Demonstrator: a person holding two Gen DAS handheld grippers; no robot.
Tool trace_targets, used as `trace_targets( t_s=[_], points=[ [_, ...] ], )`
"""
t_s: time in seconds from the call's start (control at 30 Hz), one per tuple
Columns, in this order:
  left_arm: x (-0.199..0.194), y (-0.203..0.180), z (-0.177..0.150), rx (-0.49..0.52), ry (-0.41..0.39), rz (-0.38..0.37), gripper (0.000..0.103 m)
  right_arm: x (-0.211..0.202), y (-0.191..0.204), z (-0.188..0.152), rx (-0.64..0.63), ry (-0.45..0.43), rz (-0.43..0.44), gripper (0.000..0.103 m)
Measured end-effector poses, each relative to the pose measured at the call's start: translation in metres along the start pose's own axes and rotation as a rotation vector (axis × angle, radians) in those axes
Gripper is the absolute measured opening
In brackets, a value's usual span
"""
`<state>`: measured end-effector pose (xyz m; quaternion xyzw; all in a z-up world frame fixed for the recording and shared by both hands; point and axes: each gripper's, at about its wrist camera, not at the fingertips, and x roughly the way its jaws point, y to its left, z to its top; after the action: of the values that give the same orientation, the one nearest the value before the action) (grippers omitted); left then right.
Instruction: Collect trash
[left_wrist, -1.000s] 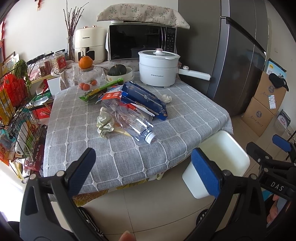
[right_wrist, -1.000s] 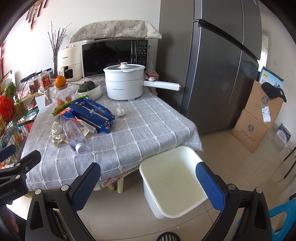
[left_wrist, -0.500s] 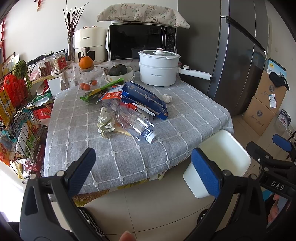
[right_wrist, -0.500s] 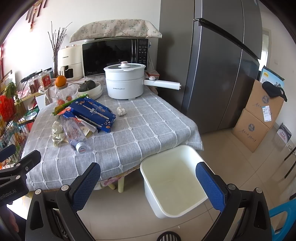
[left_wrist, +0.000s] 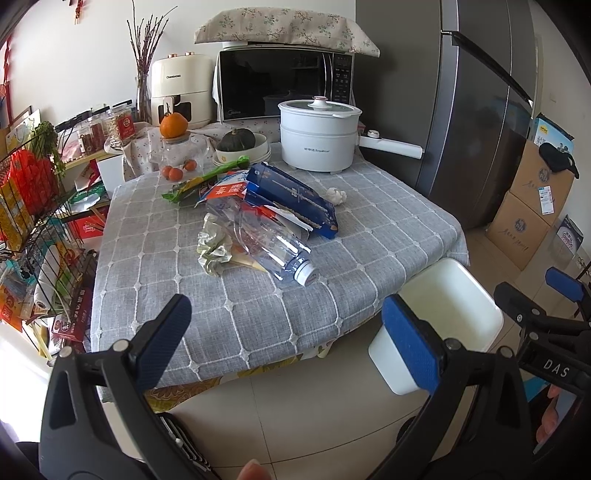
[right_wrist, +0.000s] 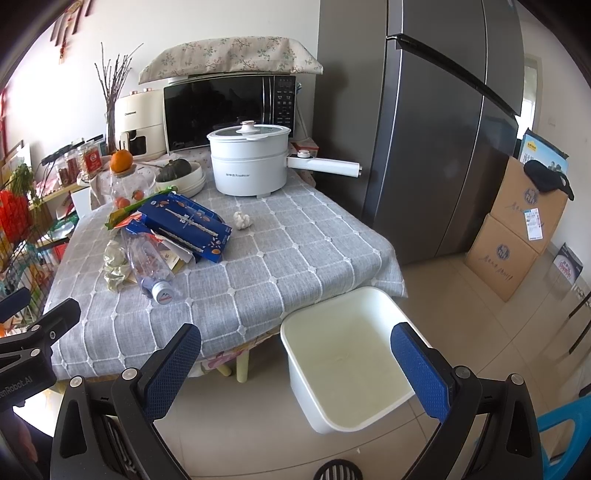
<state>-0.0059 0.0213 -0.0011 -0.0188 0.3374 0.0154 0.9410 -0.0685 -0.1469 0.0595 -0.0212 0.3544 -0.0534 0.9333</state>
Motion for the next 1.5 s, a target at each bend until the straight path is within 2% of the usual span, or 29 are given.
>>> trace_targets(
  t_s=[0.67, 0.8, 0.9, 1.03, 1.23, 1.4, 1.5],
  points=[
    [0.003, -0.002, 0.001, 0.006, 0.001, 0.035, 0.102, 0.001, -0.004, 0.002, 0.022, 0.000, -0.002, 0.103],
    [0.009, 0.003, 0.004, 0.006, 0.009, 0.009, 0.102, 0.003, -0.006, 0.007, 0.025, -0.002, 0.006, 0.103],
    [0.019, 0.011, 0.006, -0.019, 0.059, -0.036, 0.103, 0.006, -0.009, 0.015, 0.025, 0.013, 0.027, 0.103],
    [0.034, 0.015, 0.010, 0.007, 0.111, 0.018, 0.103, 0.012, -0.016, 0.031, 0.052, 0.048, 0.089, 0.103],
    [0.063, 0.031, 0.022, -0.068, 0.234, -0.050, 0.102, 0.024, -0.010, 0.065, 0.019, 0.084, 0.171, 0.103],
    [0.088, 0.028, 0.036, -0.055, 0.272, -0.016, 0.102, 0.056, 0.003, 0.092, -0.016, 0.140, 0.221, 0.103],
    [0.107, 0.024, 0.045, -0.067, 0.292, -0.038, 0.102, 0.082, 0.002, 0.086, -0.011, 0.164, 0.249, 0.103]
  ],
)
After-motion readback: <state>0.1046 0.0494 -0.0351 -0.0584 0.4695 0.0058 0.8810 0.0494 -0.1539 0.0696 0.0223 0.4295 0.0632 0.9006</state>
